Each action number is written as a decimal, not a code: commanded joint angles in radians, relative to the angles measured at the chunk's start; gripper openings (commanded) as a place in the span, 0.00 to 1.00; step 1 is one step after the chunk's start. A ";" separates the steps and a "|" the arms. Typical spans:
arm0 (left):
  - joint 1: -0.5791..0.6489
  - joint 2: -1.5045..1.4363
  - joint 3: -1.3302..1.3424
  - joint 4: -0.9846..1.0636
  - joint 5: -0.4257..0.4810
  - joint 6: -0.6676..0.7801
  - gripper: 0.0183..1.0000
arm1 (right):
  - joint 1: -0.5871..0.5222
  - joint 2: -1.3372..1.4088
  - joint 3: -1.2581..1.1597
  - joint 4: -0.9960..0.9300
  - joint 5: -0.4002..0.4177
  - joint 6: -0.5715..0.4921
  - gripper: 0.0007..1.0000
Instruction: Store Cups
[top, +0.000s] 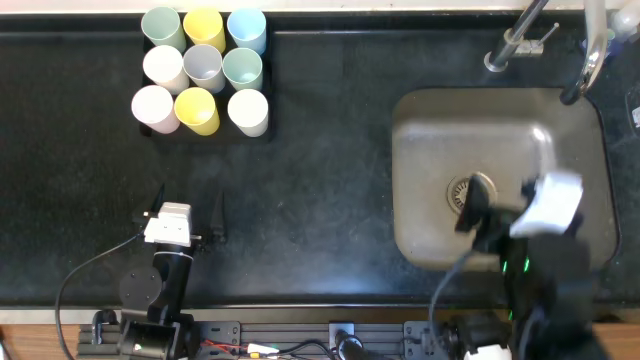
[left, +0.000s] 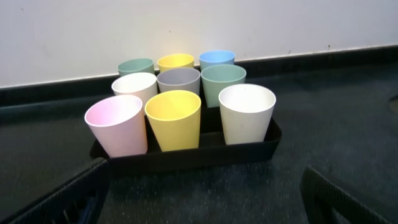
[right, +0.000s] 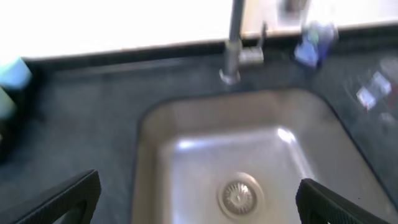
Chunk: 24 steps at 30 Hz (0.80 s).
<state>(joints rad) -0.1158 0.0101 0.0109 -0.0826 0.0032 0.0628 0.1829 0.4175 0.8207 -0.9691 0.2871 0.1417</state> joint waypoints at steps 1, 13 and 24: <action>0.005 -0.007 -0.003 -0.002 -0.005 0.019 1.00 | 0.003 -0.254 -0.133 -0.010 0.018 0.015 1.00; 0.005 -0.007 -0.003 -0.002 -0.005 0.019 1.00 | 0.038 -0.398 -0.336 0.220 0.019 0.015 1.00; 0.005 -0.007 -0.003 -0.002 -0.005 0.019 1.00 | -0.131 -0.414 -0.641 0.728 0.019 0.015 1.00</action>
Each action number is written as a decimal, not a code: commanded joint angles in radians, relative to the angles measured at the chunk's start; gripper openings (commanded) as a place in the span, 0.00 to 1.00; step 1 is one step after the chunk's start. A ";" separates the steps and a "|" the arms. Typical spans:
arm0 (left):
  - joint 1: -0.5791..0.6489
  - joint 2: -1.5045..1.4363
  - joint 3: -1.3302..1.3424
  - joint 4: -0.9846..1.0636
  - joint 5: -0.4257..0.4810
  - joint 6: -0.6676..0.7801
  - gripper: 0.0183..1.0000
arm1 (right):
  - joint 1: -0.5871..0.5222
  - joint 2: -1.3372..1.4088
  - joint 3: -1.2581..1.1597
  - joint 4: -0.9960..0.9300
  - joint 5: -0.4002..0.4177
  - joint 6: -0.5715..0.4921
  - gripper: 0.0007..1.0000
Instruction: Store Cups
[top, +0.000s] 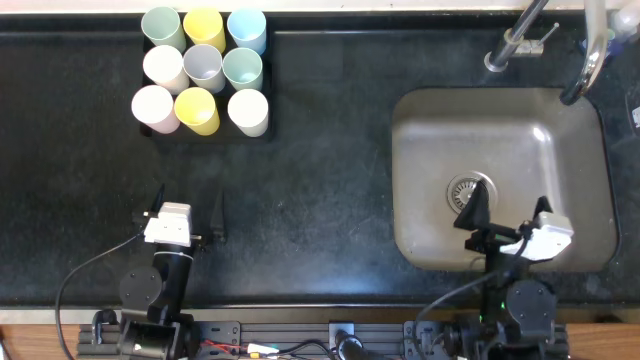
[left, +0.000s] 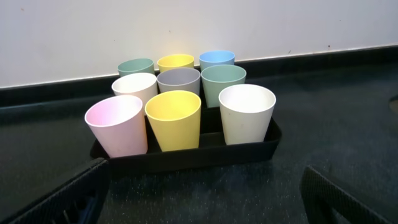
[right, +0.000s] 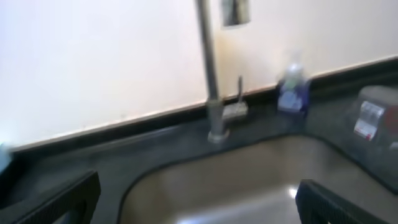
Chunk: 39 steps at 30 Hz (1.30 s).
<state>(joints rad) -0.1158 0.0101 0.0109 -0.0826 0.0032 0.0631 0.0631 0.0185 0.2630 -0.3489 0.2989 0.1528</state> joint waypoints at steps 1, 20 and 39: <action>0.005 -0.007 -0.003 -0.002 -0.005 0.019 1.00 | -0.011 -0.015 -0.113 0.163 0.008 0.004 1.00; 0.005 -0.007 -0.003 -0.002 -0.005 0.019 1.00 | -0.011 -0.015 -0.259 0.300 0.007 0.004 1.00; 0.005 -0.007 -0.003 -0.002 -0.005 0.019 1.00 | -0.011 -0.014 -0.259 0.297 -0.031 0.003 1.00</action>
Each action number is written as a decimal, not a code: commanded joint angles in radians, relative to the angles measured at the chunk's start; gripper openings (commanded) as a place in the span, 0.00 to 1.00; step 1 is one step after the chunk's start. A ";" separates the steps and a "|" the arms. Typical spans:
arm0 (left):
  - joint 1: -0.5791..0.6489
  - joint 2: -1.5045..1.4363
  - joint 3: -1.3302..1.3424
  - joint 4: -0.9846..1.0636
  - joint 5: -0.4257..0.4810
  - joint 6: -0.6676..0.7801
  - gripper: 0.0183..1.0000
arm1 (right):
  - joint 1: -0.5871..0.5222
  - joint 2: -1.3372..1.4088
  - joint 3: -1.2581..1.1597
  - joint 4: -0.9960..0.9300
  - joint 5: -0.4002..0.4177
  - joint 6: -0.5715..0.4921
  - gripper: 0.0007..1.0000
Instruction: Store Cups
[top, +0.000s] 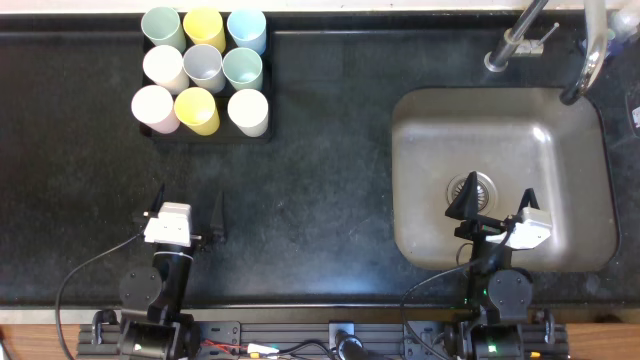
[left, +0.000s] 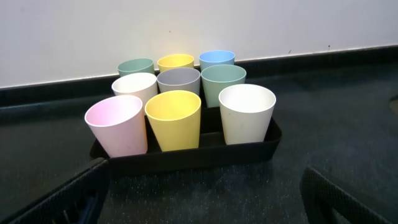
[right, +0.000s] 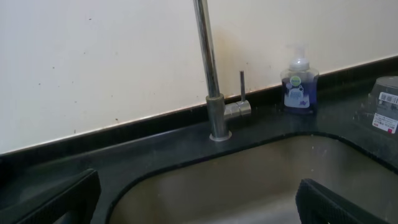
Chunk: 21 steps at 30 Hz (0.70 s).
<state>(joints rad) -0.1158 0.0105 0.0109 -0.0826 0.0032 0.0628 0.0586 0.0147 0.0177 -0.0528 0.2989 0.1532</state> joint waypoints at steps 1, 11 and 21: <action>0.005 -0.008 -0.003 -0.002 -0.005 0.019 1.00 | -0.006 -0.010 -0.013 0.000 -0.063 0.002 0.99; 0.005 -0.008 -0.003 -0.002 -0.005 0.019 1.00 | -0.006 -0.010 -0.013 -0.023 -0.299 0.000 1.00; 0.005 -0.008 -0.003 -0.002 -0.005 0.019 1.00 | -0.006 -0.010 -0.013 -0.023 -0.307 0.000 1.00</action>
